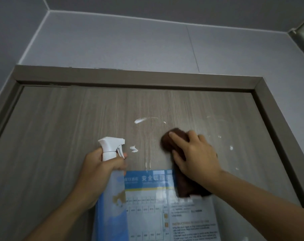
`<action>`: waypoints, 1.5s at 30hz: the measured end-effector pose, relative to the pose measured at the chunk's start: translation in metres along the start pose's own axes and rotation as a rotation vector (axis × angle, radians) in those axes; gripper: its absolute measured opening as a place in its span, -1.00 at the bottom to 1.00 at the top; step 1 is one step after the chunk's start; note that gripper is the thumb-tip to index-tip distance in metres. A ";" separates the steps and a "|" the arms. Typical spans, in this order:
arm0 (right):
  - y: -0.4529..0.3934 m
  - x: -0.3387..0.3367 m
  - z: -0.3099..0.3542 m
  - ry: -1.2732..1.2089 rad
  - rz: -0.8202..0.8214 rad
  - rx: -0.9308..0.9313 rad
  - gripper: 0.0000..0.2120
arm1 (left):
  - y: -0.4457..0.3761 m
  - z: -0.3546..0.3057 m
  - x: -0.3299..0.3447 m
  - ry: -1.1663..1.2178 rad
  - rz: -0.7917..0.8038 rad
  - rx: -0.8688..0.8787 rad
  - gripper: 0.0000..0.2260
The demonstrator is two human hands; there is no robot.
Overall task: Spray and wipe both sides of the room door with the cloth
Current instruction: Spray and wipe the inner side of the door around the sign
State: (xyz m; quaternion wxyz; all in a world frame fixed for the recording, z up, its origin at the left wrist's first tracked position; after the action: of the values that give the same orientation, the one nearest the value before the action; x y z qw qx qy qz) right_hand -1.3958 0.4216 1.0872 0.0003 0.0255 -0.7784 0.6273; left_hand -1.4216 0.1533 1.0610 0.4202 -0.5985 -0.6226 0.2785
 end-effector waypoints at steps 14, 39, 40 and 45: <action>0.007 -0.008 0.005 0.037 0.026 -0.096 -0.59 | -0.004 0.014 -0.003 0.026 -0.001 0.028 -0.67; -0.088 -0.009 -0.012 0.047 0.008 0.133 -0.58 | -0.007 0.018 -0.003 -0.050 -0.009 0.059 -0.69; -0.089 -0.009 -0.008 0.038 -0.001 0.146 -0.59 | -0.006 0.018 -0.003 -0.050 -0.006 0.062 -0.69; -0.019 -0.008 0.013 -0.073 0.014 -0.087 -0.52 | -0.007 0.017 -0.003 -0.068 -0.018 0.070 -0.79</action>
State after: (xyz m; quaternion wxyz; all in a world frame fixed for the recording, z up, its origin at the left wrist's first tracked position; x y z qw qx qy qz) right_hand -1.3868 0.4050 1.1022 -0.0312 0.0428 -0.8045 0.5916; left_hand -1.4403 0.1521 1.0579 0.4218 -0.5680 -0.6318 0.3165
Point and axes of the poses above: each hand's wrist, its own y-axis away from the middle knuckle, its own x-axis out of the palm, z = x × y, the point moved 2 cm from there along -y, towards the middle knuckle, and after that the axes turned 5 degrees about -z, right-handed, at the moved point
